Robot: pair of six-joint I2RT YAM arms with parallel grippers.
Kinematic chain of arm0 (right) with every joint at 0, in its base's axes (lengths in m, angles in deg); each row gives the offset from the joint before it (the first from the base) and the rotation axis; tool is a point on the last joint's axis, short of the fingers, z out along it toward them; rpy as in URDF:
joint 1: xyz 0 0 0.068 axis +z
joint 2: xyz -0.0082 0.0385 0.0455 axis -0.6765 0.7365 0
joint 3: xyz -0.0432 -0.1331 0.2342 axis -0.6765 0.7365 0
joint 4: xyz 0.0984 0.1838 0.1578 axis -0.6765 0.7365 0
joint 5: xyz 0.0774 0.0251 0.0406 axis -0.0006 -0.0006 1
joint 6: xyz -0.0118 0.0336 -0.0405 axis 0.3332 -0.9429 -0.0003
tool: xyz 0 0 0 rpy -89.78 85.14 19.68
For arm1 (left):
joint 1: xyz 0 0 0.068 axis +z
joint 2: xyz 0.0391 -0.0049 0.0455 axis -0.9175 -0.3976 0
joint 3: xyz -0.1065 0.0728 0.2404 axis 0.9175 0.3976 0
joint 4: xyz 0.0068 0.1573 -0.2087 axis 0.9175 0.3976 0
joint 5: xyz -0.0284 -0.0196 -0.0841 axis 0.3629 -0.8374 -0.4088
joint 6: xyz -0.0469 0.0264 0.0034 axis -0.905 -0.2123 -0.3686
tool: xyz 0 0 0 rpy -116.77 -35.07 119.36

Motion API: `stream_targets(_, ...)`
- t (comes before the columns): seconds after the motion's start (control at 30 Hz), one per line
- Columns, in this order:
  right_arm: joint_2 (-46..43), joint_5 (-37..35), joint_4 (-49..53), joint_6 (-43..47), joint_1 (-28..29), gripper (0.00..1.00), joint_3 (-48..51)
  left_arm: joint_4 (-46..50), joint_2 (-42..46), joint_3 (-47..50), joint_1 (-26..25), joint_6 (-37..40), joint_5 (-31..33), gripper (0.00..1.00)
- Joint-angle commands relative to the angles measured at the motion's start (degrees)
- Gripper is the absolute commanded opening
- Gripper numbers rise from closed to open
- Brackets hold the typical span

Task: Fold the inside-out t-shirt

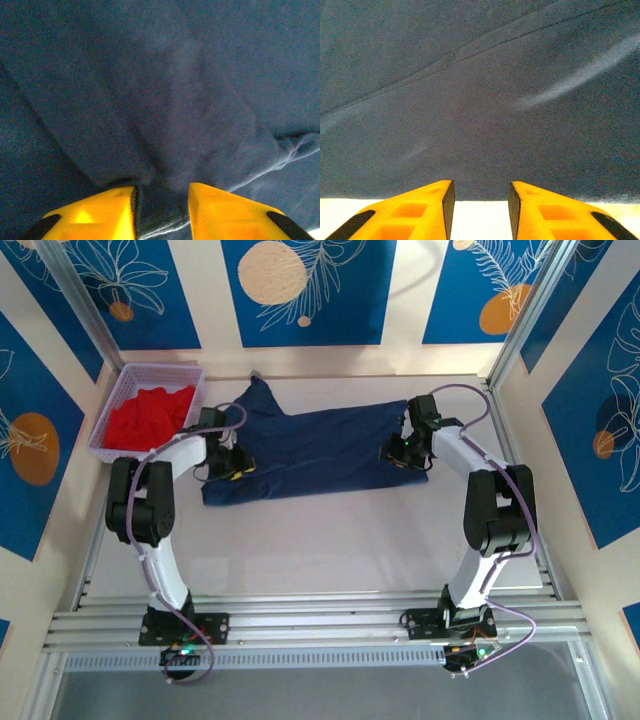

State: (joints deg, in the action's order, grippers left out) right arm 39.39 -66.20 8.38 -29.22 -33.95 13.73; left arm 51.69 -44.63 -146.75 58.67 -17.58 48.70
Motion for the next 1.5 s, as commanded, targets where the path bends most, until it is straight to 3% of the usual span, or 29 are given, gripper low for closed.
stream_targets(0.0,-0.8,0.9,-0.3,-0.2,-0.3,0.36,1.2,0.5,-2.0,-3.5,-0.4,0.9,0.0,0.19)
stream_targets(0.17,-1.6,0.8,-0.3,0.0,-1.0,0.35,1.8,1.3,-5.0,-8.6,-0.4,1.2,-1.8,0.0)
stream_targets(0.4,-2.1,1.0,-0.2,0.0,-1.1,0.35,1.7,6.4,-14.1,-28.2,-2.9,2.9,-0.7,0.0)
stream_targets(0.43,-2.1,1.0,-0.2,-0.1,-1.1,0.35,1.8,7.7,-16.1,-31.5,-3.3,3.0,-0.5,0.09)
stream_targets(0.5,-2.2,1.4,-0.3,-0.2,-1.1,0.35,2.0,12.4,-20.5,-38.8,-3.8,4.1,1.7,0.38)
stream_targets(0.6,-2.4,1.6,-0.4,-0.5,-0.6,0.35,2.5,16.0,-22.1,-43.3,-3.7,5.9,6.2,0.54)
stream_targets(0.77,-2.1,1.8,-1.2,-0.6,-0.3,0.35,2.8,14.4,-16.3,-38.8,-3.6,7.2,7.9,0.65)
stream_targets(0.93,0.6,2.1,-1.2,0.4,1.5,0.35,0.7,6.3,-3.5,-20.6,-3.4,6.5,8.0,0.67)
stream_targets(1.1,0.7,9.9,-8.9,3.7,7.7,0.38,-0.7,-1.5,7.0,-3.5,-1.1,5.2,9.6,0.67)
stream_targets(1.2,3.3,14.4,-17.3,1.7,12.7,0.43,-2.7,-2.1,7.6,-1.5,1.5,5.2,11.1,0.67)
stream_targets(1.3,9.5,13.4,-22.7,0.2,17.8,0.52,-8.8,-4.4,7.6,-0.6,3.5,4.4,10.4,0.67)
stream_targets(1.47,20.6,9.9,-21.3,-4.7,21.4,0.51,-21.8,-2.9,5.3,-2.2,4.1,3.9,8.0,0.67)
